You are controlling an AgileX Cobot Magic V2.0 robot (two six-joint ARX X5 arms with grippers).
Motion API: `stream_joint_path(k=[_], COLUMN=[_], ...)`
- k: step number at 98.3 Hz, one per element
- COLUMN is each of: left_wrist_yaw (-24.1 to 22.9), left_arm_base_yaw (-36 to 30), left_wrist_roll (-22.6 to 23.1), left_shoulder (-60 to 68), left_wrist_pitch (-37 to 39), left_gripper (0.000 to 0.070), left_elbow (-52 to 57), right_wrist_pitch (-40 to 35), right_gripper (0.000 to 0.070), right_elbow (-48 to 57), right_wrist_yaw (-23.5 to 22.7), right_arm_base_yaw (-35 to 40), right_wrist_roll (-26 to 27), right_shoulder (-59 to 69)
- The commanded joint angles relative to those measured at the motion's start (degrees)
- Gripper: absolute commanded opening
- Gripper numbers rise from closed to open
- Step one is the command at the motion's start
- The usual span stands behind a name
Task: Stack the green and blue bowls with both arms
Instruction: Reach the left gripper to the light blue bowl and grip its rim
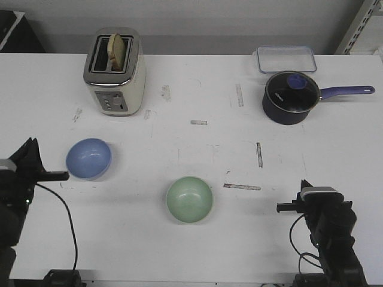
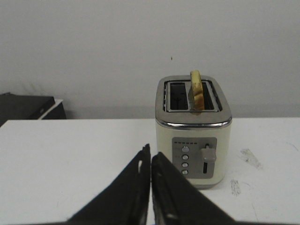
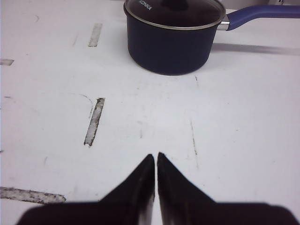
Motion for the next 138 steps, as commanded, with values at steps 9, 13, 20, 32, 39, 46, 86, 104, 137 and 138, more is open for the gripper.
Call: stream_joint_path(k=[9, 13, 20, 32, 39, 46, 86, 104, 137, 138], left_wrist_yaw=[-0.2, -0.2, -0.2, -0.2, -0.2, 0.0, 4.7, 10.1, 10.6, 10.6], left_arm_base_yaw=[0.7, 1.1, 2.1, 5.2, 7.0, 8.8, 13.5, 13.4, 13.5, 13.5], left_wrist_roll=[-2.3, -3.3, -5.0, -6.7, -6.9, -8.8, -9.6, -9.6, -9.5, -9.5], left_shoulder=[10.6, 12.6, 16.2, 22.8, 26.9, 31.1, 49.9, 52.2, 53.1, 53.1], left_wrist_pitch=[-7.4, -8.2, -9.8, -13.8, -16.3, -18.6, -22.9, -20.2, -20.1, -20.2], left_gripper=[0.0331, 0.0377, 0.0427, 0.0451, 0.0451, 0.0450, 0.0448, 0.0442, 0.0147, 0.0132], left_elbow=[7.8, 8.0, 8.0, 8.0, 8.0, 8.0, 8.0, 8.0, 8.0, 8.0], right_wrist_pitch=[0.4, 0.4, 0.4, 0.3, 0.4, 0.3, 0.3, 0.4, 0.4, 0.4], right_gripper=[0.0000, 0.0000, 0.0000, 0.0000, 0.0000, 0.0000, 0.0000, 0.0000, 0.0000, 0.0000], right_elbow=[0.4, 0.4, 0.4, 0.4, 0.4, 0.4, 0.4, 0.4, 0.4, 0.4], right_wrist_yaw=[0.0, 0.0, 0.0, 0.0, 0.0, 0.0, 0.0, 0.0, 0.0, 0.0], right_arm_base_yaw=[0.0, 0.0, 0.0, 0.2, 0.2, 0.2, 0.2, 0.2, 0.2, 0.2], right_wrist_roll=[1.0, 1.0, 1.0, 0.9, 0.8, 0.7, 0.7, 0.7, 0.7, 0.6], right_shoulder=[0.2, 0.2, 0.2, 0.2, 0.2, 0.2, 0.2, 0.2, 0.2, 0.2])
